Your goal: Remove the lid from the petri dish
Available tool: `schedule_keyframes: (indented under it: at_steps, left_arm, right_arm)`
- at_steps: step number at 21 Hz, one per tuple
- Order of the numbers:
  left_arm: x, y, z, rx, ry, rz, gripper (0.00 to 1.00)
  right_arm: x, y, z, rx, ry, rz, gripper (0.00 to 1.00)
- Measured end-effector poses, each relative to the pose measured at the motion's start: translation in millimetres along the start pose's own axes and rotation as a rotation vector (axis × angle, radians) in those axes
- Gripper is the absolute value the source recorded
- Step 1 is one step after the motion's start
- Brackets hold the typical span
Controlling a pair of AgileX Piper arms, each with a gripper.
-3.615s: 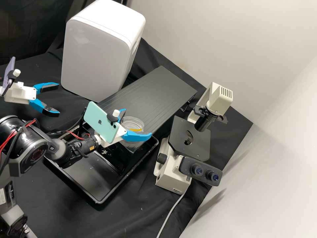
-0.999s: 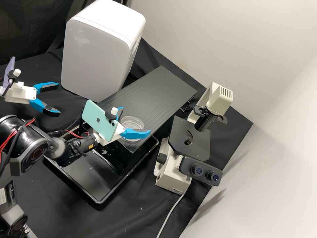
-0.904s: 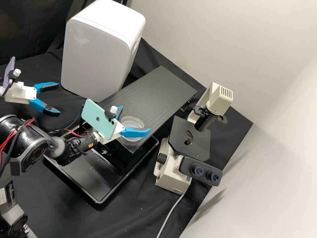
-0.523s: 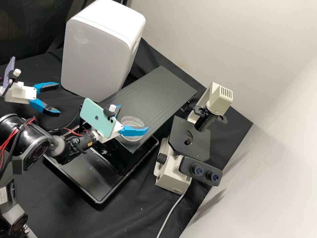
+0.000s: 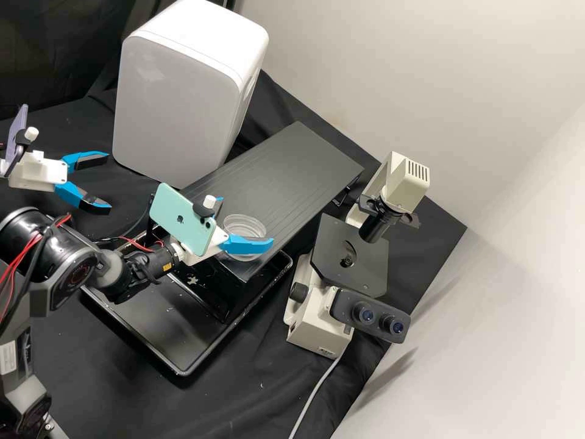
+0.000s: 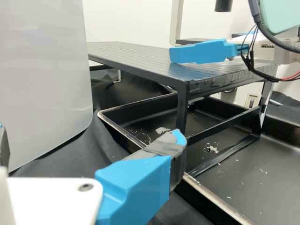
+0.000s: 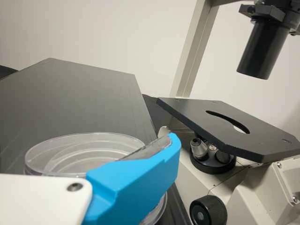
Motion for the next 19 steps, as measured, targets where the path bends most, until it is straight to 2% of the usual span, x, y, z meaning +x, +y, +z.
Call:
schedule_keyframes:
  at_steps: [3,4,19]
  left_arm:
    - [0.0,0.0,0.0,0.0,0.0,0.0,1.0]
    - [0.0,0.0,0.0,0.0,0.0,0.0,1.0]
    - [0.1,-0.2,0.6,0.0,-0.001,0.0,1.0]
  right_arm:
    - [0.0,0.0,0.0,0.0,0.0,0.0,1.0]
    - [0.0,0.0,0.0,0.0,0.0,0.0,0.0]
    - [0.5,1.6,2.3,0.0,-0.008,0.005,0.0]
